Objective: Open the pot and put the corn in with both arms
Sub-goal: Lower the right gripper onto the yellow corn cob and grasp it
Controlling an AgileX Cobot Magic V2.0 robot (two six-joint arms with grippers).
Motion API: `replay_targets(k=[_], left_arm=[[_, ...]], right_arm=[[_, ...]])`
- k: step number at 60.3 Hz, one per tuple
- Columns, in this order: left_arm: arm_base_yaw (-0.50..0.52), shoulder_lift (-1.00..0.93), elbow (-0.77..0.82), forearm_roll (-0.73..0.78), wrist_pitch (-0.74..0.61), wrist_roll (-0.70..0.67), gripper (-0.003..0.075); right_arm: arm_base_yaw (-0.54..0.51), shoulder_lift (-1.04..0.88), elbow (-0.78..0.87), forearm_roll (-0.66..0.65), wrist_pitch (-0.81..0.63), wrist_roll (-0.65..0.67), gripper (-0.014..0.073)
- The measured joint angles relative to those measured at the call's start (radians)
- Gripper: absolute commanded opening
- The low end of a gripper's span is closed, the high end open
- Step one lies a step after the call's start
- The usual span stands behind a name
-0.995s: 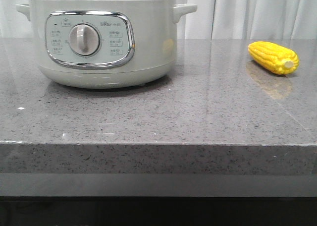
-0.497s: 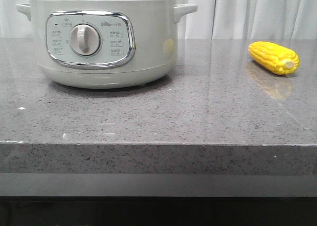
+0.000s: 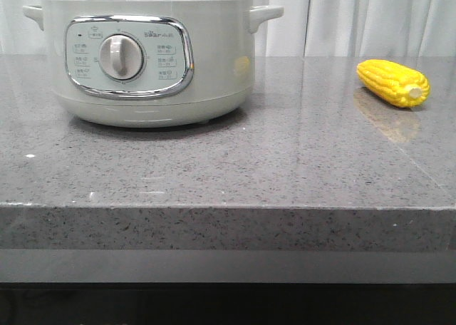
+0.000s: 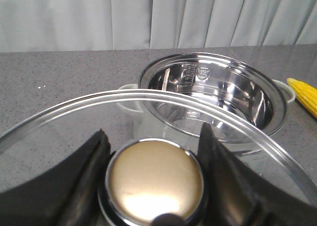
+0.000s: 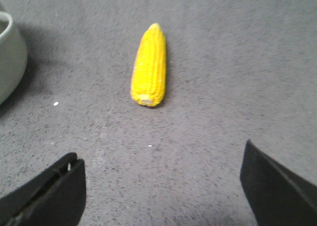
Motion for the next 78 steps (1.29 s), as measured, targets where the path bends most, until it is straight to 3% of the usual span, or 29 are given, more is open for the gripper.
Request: replay_targets(k=[45, 63, 78], left_arm=[[0.0, 0.0, 0.0, 0.0, 0.0, 0.0, 0.0221], [0.0, 0.0, 0.0, 0.0, 0.0, 0.0, 0.0221], [0.0, 0.0, 0.0, 0.0, 0.0, 0.0, 0.0221]], right_arm=[[0.015, 0.79, -0.565, 0.004, 0.177, -0.011, 0.0645], [0.009, 0.998, -0.738, 0.004, 0.193, -0.011, 0.0645], [0.009, 1.088, -0.765, 0.004, 0.193, -0.009, 0.0645]])
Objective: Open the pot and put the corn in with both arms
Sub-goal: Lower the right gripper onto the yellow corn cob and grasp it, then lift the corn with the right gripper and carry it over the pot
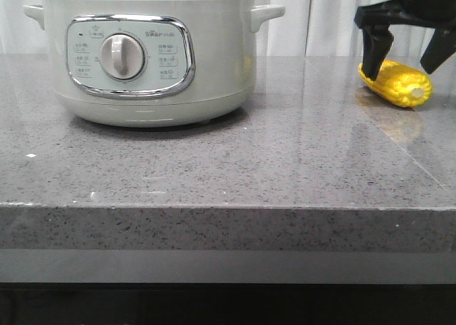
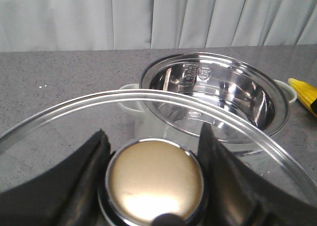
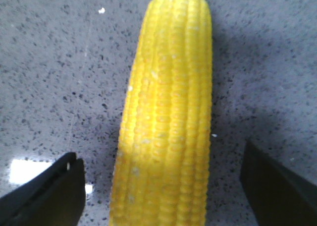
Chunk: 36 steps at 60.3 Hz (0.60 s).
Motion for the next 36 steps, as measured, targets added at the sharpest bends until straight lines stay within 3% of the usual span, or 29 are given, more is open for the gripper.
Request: replay_targets(k=[11, 19, 24, 36], left_arm=[[0.0, 0.0, 0.0, 0.0, 0.0, 0.0, 0.0221], [0.0, 0.0, 0.0, 0.0, 0.0, 0.0, 0.0221], [0.0, 0.0, 0.0, 0.0, 0.0, 0.0, 0.0221], [0.0, 0.0, 0.0, 0.0, 0.0, 0.0, 0.0221]], right_arm=[[0.0, 0.039, 0.0, 0.0, -0.002, 0.0, 0.0619], [0.0, 0.043, 0.0, 0.0, -0.002, 0.0, 0.0427], [0.0, 0.043, -0.001, 0.0, 0.002, 0.0, 0.0356], [0.0, 0.039, -0.005, 0.0, 0.021, 0.0, 0.0351]])
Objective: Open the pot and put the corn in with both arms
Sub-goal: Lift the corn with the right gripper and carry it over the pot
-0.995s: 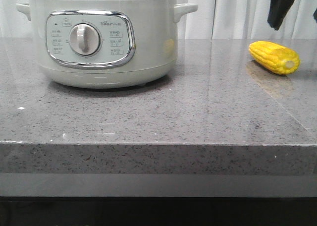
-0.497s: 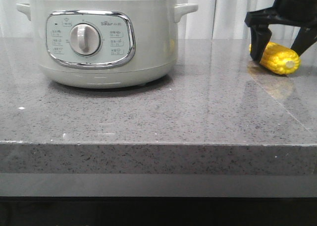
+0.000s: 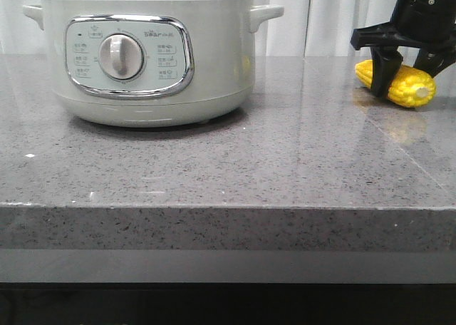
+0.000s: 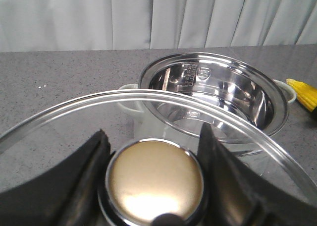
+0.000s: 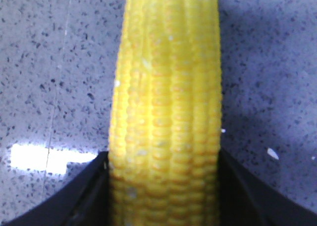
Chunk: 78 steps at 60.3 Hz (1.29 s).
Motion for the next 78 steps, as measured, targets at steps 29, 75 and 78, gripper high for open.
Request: replay_targets(k=[29, 75, 78], left_arm=[[0.0, 0.0, 0.0, 0.0, 0.0, 0.0, 0.0221], [0.0, 0.0, 0.0, 0.0, 0.0, 0.0, 0.0221], [0.0, 0.0, 0.0, 0.0, 0.0, 0.0, 0.0221]], right_arm=[[0.109, -0.1, -0.303, 0.028, 0.139, 0.0, 0.0351], [0.479, -0.033, -0.432, 0.206, 0.074, -0.096, 0.0351], [0.486, -0.015, -0.432, 0.207, 0.066, -0.096, 0.0351]])
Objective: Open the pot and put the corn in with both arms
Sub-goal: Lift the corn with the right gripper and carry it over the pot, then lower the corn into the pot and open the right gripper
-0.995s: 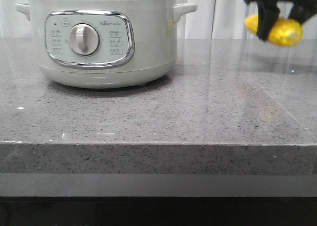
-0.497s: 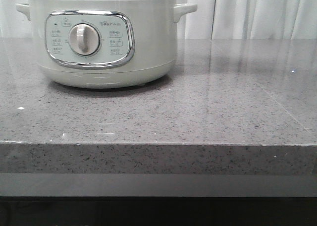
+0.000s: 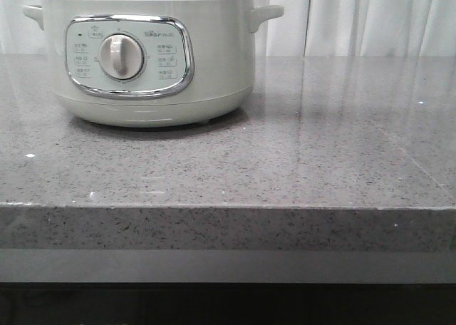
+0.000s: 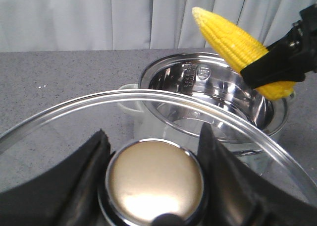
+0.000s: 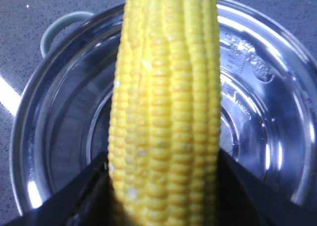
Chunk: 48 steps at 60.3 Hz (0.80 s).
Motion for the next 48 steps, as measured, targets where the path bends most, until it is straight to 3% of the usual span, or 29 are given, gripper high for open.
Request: replay_targets(k=[22, 36, 48], left_arm=[[0.0, 0.0, 0.001, 0.0, 0.0, 0.0, 0.0221], [0.0, 0.0, 0.001, 0.0, 0.0, 0.0, 0.0221], [0.0, 0.0, 0.001, 0.0, 0.0, 0.0, 0.0221]], right_arm=[[0.013, 0.099, 0.0, 0.0, -0.01, 0.0, 0.0362], [0.013, 0.114, 0.0, 0.0, -0.012, -0.002, 0.0627], [0.013, 0.112, 0.0, 0.0, -0.017, -0.004, 0.0646]])
